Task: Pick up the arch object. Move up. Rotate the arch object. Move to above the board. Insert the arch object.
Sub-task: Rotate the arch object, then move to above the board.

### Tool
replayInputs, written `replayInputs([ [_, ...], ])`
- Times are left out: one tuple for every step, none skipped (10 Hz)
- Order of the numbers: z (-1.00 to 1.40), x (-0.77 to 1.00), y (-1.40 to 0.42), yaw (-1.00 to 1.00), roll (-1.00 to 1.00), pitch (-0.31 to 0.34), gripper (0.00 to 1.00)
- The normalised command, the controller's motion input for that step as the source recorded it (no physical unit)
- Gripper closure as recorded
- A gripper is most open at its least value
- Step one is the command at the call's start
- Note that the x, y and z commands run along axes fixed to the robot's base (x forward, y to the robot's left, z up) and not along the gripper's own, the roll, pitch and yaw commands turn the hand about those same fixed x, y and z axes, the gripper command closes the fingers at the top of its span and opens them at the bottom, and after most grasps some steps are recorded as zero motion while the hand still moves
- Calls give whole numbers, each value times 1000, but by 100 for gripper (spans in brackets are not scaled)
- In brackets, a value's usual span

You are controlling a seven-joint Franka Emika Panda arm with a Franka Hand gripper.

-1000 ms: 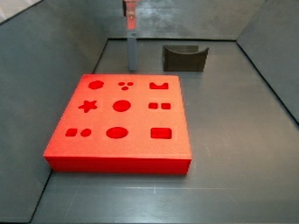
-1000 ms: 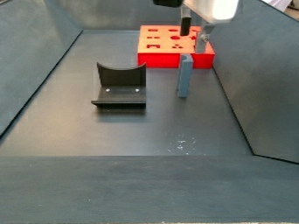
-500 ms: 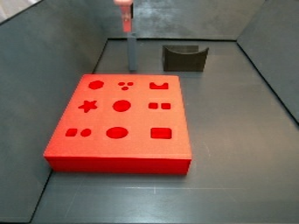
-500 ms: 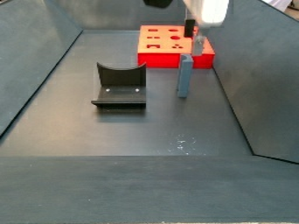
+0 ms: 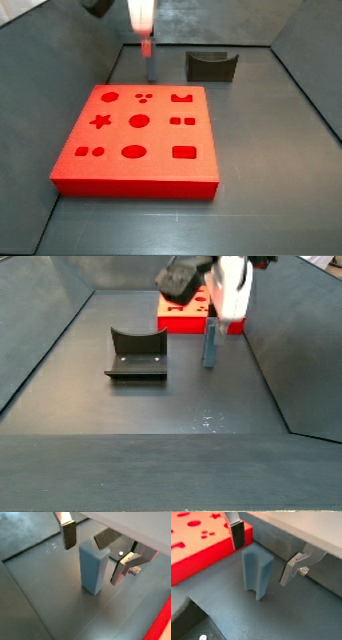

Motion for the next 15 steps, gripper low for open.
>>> replayInputs([
  [-396, 29, 19, -52, -17, -27, 0],
  [-251, 35, 21, -51, -15, -27, 0],
  [0, 0, 0, -50, -13, -24, 100],
  [1000, 99, -59, 422, 246, -216, 100],
  [1000, 92, -61, 401, 244, -192, 100],
  [1000, 81, -61, 299, 237, -132, 100],
  [1000, 77, -60, 230, 233, -91, 100],
  [1000, 74, -59, 132, 216, -15, 100],
  [1000, 69, -61, 78, 184, 28, 100],
  [1000, 67, -59, 54, 151, 48, 100],
  [1000, 67, -55, 37, 127, 65, 100],
  [1000, 65, -56, 34, 112, 86, 100],
  [1000, 65, -55, 33, 103, 95, 100],
  [1000, 63, -52, 34, 94, 98, 100],
  [1000, 62, -49, 36, 81, 99, 100],
])
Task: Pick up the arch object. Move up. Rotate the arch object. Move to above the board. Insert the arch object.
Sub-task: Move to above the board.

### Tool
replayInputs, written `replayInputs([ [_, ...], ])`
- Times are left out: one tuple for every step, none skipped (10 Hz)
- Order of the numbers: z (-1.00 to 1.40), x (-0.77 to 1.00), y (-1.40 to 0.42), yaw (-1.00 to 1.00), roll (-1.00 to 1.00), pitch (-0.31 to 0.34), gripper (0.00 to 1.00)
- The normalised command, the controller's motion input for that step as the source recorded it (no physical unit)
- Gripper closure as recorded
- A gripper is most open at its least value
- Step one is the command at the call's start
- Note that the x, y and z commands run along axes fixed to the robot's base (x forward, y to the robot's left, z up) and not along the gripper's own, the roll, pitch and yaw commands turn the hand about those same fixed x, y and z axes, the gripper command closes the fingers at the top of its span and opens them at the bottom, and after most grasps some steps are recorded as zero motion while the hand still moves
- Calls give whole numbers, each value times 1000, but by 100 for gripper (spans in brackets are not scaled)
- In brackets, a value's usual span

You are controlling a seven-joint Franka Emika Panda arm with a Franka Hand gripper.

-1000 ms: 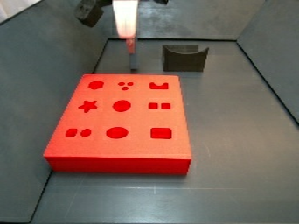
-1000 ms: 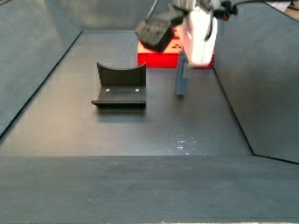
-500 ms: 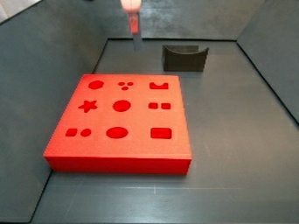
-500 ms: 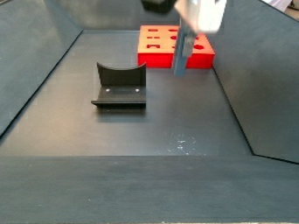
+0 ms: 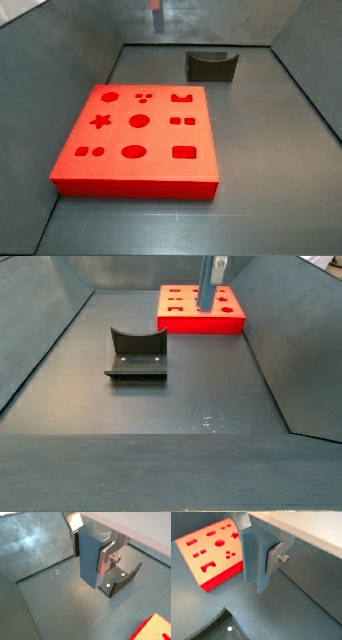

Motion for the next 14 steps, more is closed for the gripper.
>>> replayInputs([
  [1000, 61, -49, 37, 71, 98, 100],
  [1000, 57, -47, 39, 58, 98, 100],
  [1000, 55, -47, 39, 48, 100, 100],
  [1000, 54, -46, 40, 42, 100, 100],
  [858, 44, -38, 41, 29, 101, 100],
  [631, 29, -29, 41, 17, 99, 100],
  [465, 24, -24, 40, 9, 96, 100],
  [356, 22, -20, 38, 4, 96, 100],
  [136, 132, -1000, 1000, -31, 91, 100],
  [110, 137, -1000, 1000, -24, 91, 100],
  [120, 145, -1000, 1000, -24, 96, 100],
  [121, 157, -1000, 1000, -33, 100, 100],
  [119, 165, -1000, 1000, -34, 105, 100],
  [124, 180, -1000, 1000, -36, 110, 100],
])
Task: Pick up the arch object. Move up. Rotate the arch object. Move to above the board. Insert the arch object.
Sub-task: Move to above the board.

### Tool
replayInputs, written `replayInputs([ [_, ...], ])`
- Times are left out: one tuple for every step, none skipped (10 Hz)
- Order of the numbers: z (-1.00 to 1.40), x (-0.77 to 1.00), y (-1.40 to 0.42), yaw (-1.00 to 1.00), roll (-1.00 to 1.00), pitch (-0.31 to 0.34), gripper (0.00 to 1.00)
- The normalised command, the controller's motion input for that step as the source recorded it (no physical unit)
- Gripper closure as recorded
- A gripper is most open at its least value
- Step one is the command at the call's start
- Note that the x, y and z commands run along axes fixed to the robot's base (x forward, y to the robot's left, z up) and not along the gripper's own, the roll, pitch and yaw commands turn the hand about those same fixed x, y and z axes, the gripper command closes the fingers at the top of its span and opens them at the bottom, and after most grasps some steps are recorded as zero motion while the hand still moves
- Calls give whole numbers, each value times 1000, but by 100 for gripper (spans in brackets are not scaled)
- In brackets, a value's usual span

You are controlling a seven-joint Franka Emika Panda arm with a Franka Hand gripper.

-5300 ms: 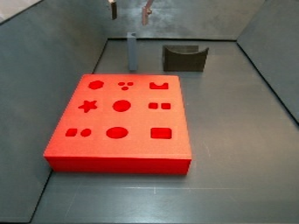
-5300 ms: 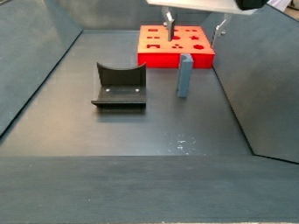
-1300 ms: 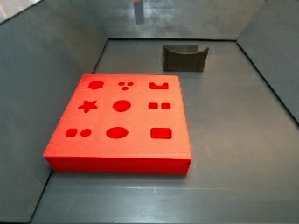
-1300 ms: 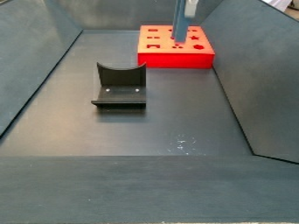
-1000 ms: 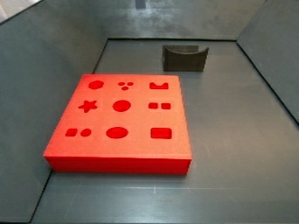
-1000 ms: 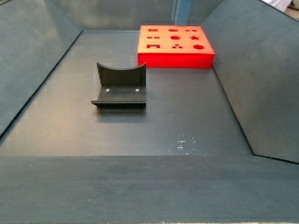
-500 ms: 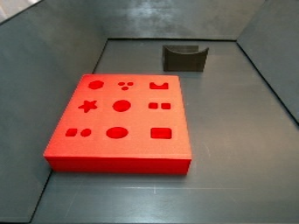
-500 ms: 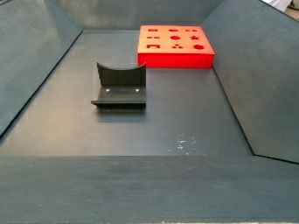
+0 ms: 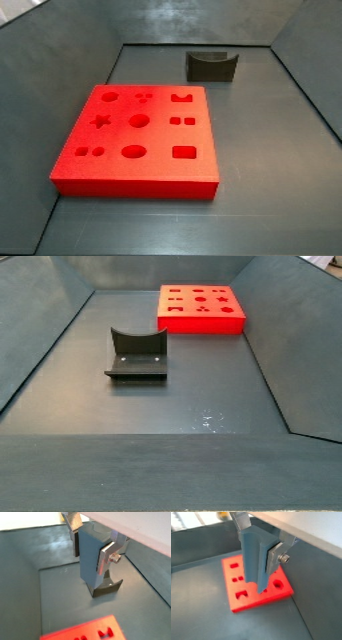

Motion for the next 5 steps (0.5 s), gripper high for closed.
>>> replayInputs([
  [124, 190, -1000, 1000, -39, 114, 100],
  [129, 208, -1000, 1000, -39, 121, 100],
  [131, 225, -1000, 1000, -40, 125, 100],
  [112, 219, -798, 1000, -39, 134, 100],
  [77, 175, -544, 1000, -37, 140, 100],
])
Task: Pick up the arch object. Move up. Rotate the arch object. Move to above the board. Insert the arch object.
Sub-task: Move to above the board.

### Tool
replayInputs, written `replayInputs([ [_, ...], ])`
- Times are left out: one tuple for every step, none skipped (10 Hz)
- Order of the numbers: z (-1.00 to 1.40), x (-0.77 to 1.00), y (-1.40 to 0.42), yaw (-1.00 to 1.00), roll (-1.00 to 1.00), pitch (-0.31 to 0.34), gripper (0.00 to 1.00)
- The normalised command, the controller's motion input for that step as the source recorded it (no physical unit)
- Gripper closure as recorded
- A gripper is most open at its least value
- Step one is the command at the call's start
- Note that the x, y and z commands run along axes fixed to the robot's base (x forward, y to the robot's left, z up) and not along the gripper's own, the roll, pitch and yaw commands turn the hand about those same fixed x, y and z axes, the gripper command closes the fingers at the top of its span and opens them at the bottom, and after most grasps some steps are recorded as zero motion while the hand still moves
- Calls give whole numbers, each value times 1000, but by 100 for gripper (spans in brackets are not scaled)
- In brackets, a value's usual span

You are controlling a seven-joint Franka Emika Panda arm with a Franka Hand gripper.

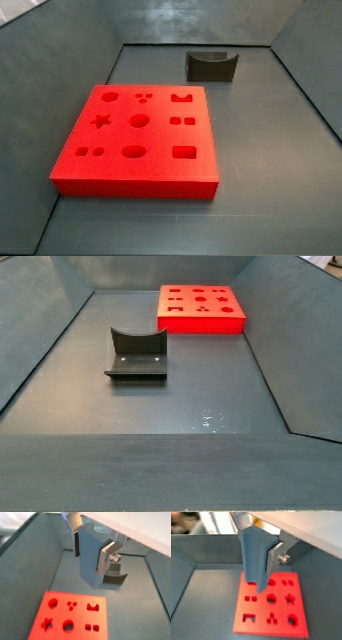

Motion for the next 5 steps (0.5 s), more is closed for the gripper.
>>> replayInputs([
  [45, 120, -294, 1000, -33, 144, 100],
  [38, 98, -213, 1000, -31, 146, 100],
  [28, 71, -128, 1000, -31, 156, 100],
  [25, 63, -88, 1000, -29, 168, 100],
  [27, 58, -64, 1000, -24, 188, 100],
])
